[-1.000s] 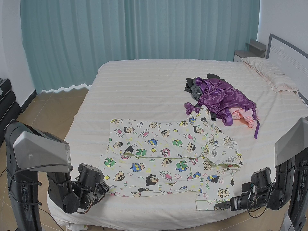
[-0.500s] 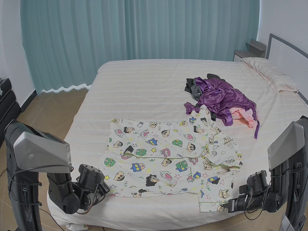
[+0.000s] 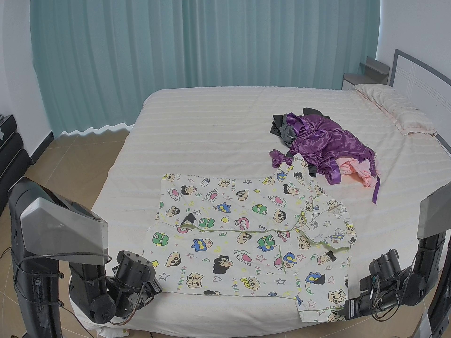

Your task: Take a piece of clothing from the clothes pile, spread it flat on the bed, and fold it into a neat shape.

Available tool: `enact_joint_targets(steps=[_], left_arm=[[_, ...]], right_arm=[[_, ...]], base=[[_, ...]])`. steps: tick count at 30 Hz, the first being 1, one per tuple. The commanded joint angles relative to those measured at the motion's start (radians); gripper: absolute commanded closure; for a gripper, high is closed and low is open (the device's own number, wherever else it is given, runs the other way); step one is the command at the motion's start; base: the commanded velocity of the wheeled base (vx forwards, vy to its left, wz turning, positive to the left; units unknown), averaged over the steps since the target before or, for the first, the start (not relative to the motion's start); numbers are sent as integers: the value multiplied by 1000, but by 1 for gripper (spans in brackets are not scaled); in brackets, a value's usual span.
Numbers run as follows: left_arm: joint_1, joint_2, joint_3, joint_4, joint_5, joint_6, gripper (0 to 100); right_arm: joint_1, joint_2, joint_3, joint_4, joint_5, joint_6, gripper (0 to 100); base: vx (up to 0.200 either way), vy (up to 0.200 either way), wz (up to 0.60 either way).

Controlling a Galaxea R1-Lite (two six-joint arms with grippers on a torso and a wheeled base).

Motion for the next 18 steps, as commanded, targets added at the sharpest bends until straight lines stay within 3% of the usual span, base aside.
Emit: enact_joint_targets(steps=[1,14,15,18], left_arm=[[-29,1,53,-2,3,16,100],[-45,7,118,1,-2,47,100],[-45,7,124,1,-5,48,100],[-48,7,138,1,-10,47,100]], right_arm=[[5,-68,17,28,-1,-7,100],[7,-66,17,143,1,-51,100],[7,-65,17,146,1,-59,0],[7,-60,17,154,1,-73,0]], base=[[0,0,0],[0,0,0],[0,0,0],[0,0,0]])
